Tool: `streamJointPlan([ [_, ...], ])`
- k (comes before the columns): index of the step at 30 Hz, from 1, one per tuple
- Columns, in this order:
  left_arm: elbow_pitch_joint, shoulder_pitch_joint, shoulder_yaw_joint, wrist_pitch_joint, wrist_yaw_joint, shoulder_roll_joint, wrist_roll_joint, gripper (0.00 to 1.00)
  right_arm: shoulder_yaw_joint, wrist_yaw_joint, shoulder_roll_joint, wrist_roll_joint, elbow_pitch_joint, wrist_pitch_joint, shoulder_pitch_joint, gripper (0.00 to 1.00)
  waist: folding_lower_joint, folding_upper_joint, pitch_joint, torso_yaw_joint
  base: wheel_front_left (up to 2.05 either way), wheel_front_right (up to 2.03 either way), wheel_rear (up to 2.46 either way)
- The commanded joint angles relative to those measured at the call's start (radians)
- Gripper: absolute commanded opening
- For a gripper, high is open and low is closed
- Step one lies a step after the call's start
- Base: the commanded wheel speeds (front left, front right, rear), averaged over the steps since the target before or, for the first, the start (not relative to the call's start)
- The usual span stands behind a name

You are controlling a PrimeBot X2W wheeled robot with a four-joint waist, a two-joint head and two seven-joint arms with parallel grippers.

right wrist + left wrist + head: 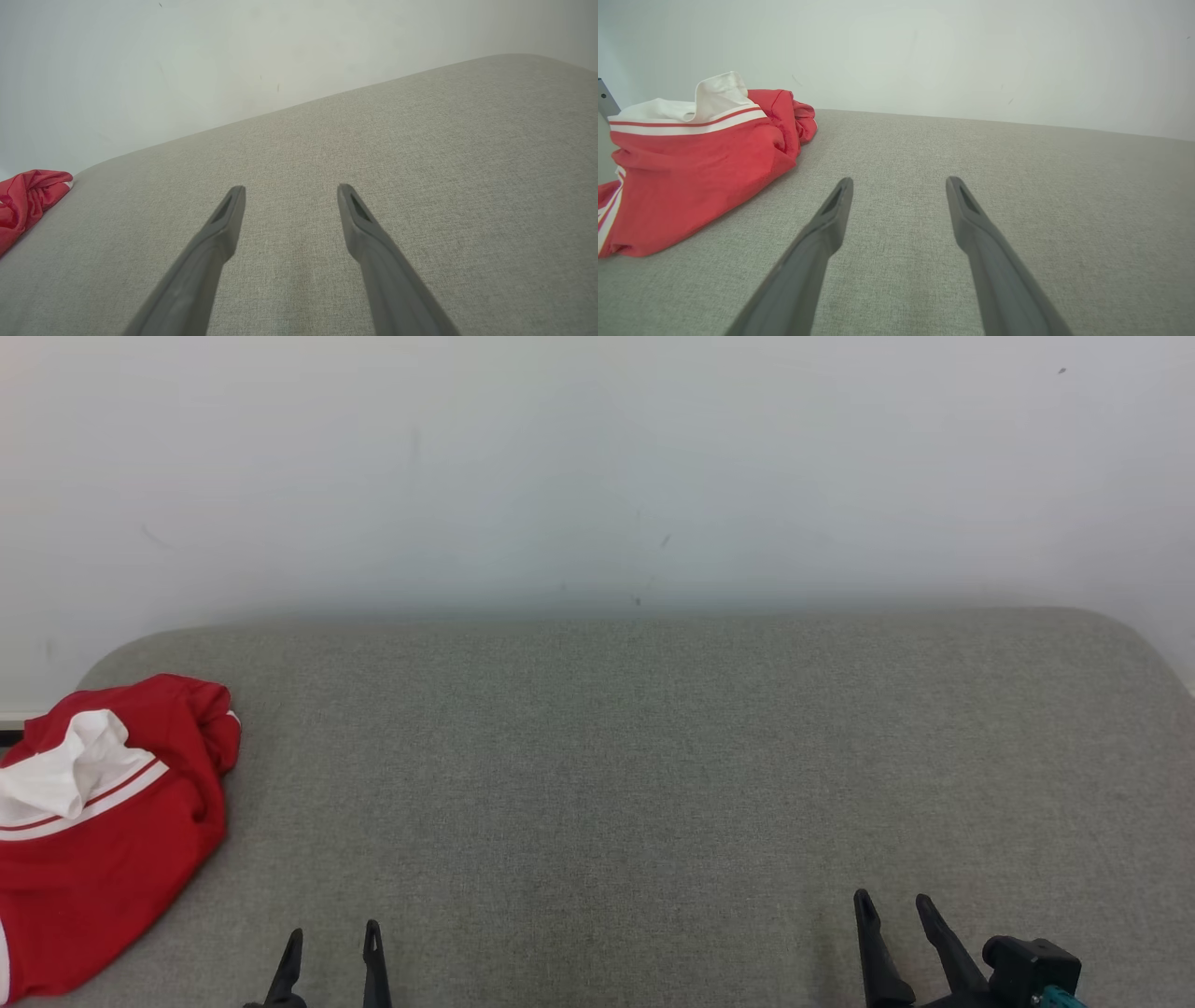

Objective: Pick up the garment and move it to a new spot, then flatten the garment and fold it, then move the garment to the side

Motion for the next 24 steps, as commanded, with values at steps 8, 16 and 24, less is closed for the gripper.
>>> streamJointPlan([
  [8,-0.012,0.028,0.008,-0.020,-0.015,-0.012,0.029,1.00,0.012,-0.002,0.000,-0.042,-0.005,-0.005,0.018,1.00,0.0000,0.0000,-0.013,-0.003,0.00,0.00,0.00],
  [16,0.003,0.038,0.014,-0.035,-0.015,-0.016,0.071,1.00,0.015,-0.002,0.001,-0.093,-0.009,-0.002,0.026,1.00,0.0000,0.0000,-0.023,-0.006,0.00,0.00,0.00],
  [24,0.011,0.038,0.025,-0.039,-0.023,-0.022,0.076,1.00,0.016,-0.002,0.001,-0.103,-0.004,-0.002,0.026,1.00,0.0000,0.0000,-0.025,-0.007,0.00,0.00,0.00],
])
